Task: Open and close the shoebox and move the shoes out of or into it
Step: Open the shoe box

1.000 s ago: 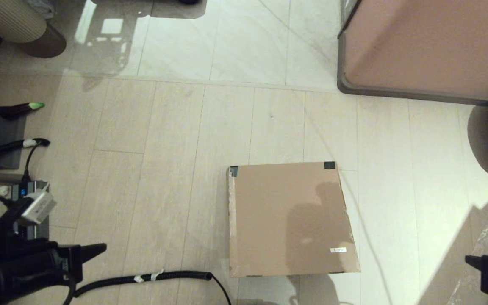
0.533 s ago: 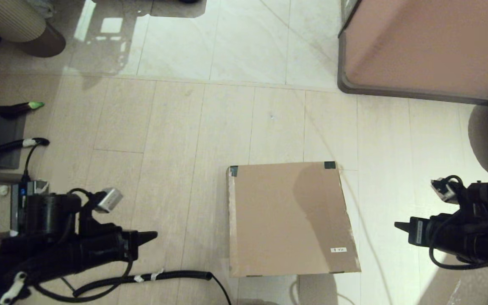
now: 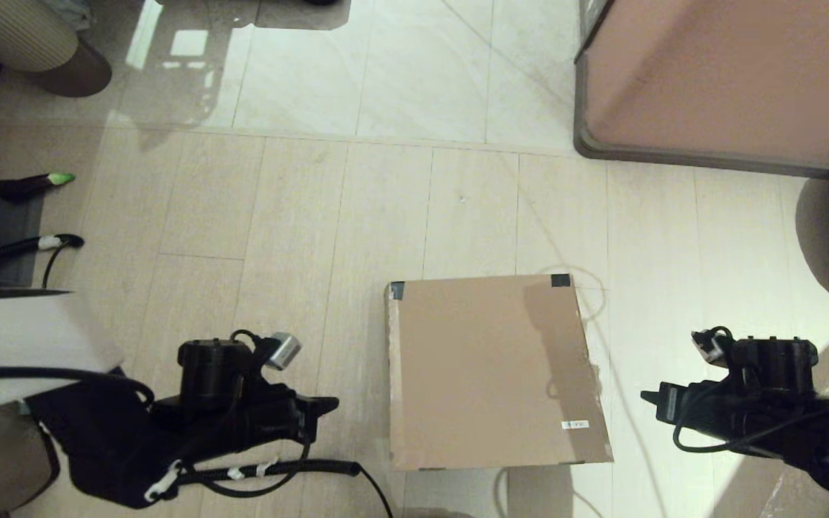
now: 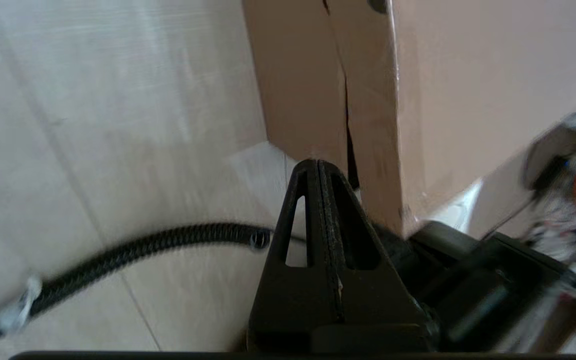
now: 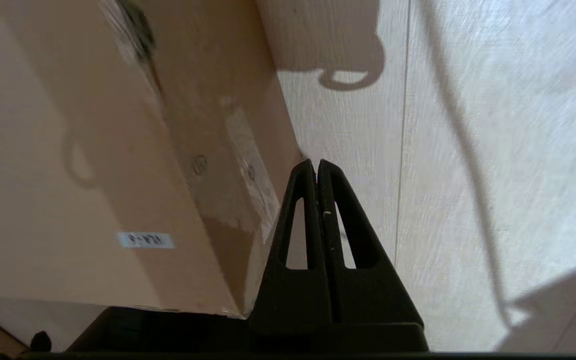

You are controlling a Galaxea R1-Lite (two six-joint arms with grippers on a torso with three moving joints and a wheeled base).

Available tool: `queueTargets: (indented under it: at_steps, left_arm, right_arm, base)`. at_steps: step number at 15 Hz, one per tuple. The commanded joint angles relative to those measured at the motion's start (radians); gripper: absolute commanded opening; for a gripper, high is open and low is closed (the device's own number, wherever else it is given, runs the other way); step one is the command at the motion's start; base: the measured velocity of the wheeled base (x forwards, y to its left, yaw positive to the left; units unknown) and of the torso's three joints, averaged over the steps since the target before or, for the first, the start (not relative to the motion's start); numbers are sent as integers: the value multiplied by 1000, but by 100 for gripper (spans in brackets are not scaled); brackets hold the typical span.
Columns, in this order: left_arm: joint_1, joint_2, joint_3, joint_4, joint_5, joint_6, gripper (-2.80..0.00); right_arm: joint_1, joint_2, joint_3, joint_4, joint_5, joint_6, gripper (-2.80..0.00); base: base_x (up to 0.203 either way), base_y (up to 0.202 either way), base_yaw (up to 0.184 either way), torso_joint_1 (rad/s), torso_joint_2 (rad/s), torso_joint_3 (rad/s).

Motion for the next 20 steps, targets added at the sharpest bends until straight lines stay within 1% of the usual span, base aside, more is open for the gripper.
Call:
queueTargets:
  at_steps: [1, 2, 3, 4, 6, 8, 9, 12, 15, 20]
  left_arm:
    - [-47, 94, -57, -9, 48, -8, -280]
    - [-65, 123, -87, -12, 78, -37, -280]
    - [-88, 145, -114, -13, 102, -80, -280]
    - [-103, 162, -144, -13, 123, -99, -280]
    - [-129, 213, -215, -20, 187, -108, -280]
    - [-150, 266, -266, -66, 246, -109, -280]
    - [-153, 283, -283, -76, 255, -109, -280]
    - [-160, 293, -304, -66, 256, -109, -280]
    - [-175, 287, -340, -18, 255, -109, -280]
    - [-175, 287, -367, 12, 252, -110, -280]
  right_arm:
    - [4, 96, 43, -56, 5, 7, -280]
    - [6, 114, 43, -67, 5, 9, -280]
    - [7, 134, 41, -83, 6, 11, -280]
    - [9, 153, 39, -102, 5, 13, -280]
    - [34, 188, 35, -139, 4, 17, -280]
    - [63, 208, 28, -144, 4, 24, -280]
    - [77, 224, 17, -145, 1, 26, -280]
    - [90, 250, 4, -143, -12, 27, -280]
    - [105, 257, -18, -143, -17, 58, -280]
    - [122, 288, -51, -142, -19, 62, -280]
  base:
    - [0, 0, 0, 0, 0, 0]
    - [0, 0, 0, 0, 0, 0]
    - [0, 0, 0, 0, 0, 0]
    - [0, 0, 0, 0, 0, 0]
    - [0, 0, 0, 0, 0, 0]
    - [0, 0, 0, 0, 0, 0]
    - [0, 0, 0, 0, 0, 0]
    - [0, 0, 0, 0, 0, 0]
    - [0, 0, 0, 0, 0, 0]
    - [0, 0, 0, 0, 0, 0]
